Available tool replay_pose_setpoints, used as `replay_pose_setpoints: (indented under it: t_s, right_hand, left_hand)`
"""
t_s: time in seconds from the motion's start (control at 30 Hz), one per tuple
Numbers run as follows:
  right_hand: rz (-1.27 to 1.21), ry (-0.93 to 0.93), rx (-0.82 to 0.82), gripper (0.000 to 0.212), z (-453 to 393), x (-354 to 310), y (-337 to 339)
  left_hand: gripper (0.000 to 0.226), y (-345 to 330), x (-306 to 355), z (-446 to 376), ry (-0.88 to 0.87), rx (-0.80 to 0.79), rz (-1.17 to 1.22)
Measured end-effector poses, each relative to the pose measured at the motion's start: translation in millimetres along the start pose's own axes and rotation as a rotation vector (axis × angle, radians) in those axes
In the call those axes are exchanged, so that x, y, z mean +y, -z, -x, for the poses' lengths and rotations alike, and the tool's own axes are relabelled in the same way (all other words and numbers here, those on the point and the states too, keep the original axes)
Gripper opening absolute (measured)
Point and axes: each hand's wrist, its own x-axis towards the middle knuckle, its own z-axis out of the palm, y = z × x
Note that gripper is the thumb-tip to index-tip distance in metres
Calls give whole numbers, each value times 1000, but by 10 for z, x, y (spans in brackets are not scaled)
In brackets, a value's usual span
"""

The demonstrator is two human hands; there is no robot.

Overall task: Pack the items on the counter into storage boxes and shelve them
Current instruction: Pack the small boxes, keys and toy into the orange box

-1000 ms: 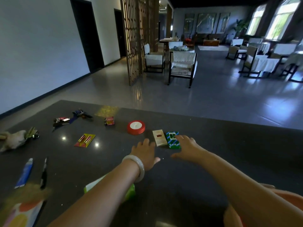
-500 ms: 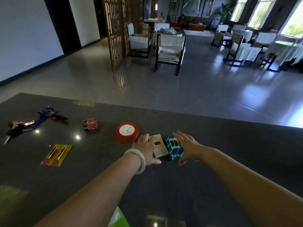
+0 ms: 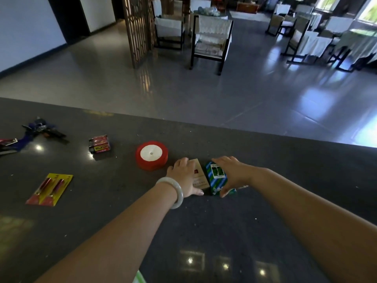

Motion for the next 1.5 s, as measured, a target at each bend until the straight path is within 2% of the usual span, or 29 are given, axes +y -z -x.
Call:
replay_pose_setpoints:
  t_s: [0.2,0.6,0.93,1.17,1.33,1.5]
  right_hand:
    - [40,-52,3,122,242,-68,-123]
    - [-10,-122,120,112,1411,-50,-102]
    - [-23,-60,293,110,2514,118,-96]
    - [-82,-83,360,103,3354,647,-238]
    - [-132,-84,363,114,3849,1034,-377]
    - [-143,-56,382,115,4179,1297,-581]
  left_hand:
    - [99,29,54,160,-23,-29,40]
    - [105,215,429,917,-136,66,122]
    - [113,282,1285,1501,-249,122,129]
    - [116,184,2154,1768,-330,108,122]
    - [116,77,2655,1975,-356,97,169]
    - [115,-83,2941,2244,-333,70,128]
